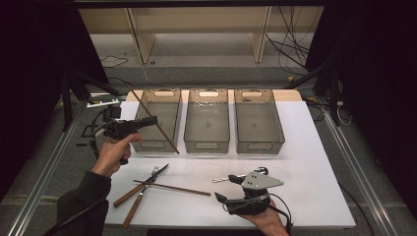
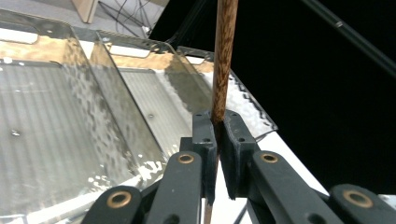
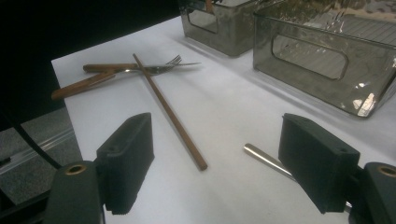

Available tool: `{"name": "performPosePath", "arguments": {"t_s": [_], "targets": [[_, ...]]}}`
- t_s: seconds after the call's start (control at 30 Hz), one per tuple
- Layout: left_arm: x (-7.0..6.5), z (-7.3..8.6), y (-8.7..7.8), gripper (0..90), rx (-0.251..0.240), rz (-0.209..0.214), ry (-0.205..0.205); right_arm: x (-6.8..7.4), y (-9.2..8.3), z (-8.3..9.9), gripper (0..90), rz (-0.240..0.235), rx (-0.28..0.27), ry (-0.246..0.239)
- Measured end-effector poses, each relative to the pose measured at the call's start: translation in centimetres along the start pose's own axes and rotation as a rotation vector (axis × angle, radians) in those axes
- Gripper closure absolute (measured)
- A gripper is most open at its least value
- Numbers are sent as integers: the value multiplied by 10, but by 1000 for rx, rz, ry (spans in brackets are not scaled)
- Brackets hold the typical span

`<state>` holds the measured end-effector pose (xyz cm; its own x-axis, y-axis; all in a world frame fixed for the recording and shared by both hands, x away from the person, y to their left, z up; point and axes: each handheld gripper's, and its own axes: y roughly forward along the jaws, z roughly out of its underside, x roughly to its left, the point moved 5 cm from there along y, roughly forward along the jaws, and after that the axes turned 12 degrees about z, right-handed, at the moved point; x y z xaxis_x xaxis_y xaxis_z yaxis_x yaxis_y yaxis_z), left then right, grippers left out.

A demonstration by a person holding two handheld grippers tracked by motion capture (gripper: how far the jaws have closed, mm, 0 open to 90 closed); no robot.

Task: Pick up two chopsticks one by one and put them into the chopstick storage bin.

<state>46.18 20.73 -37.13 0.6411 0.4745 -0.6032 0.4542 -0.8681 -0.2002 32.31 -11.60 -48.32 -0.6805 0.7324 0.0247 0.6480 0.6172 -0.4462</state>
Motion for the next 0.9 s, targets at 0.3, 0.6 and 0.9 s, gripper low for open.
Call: {"name": "performPosePath", "arguments": {"t_s": [0.3,0.6,0.9], "targets": [[23,-22,5,847,3,-84,2,-1,-2,2,265,4,0,4],[50,-40,4,847,-36,-142,-21,-1,-1,3,266,5,5,2],[70,-41,13,847,17,-218,-31,-1,1,4,268,-1,13,-1]]}}
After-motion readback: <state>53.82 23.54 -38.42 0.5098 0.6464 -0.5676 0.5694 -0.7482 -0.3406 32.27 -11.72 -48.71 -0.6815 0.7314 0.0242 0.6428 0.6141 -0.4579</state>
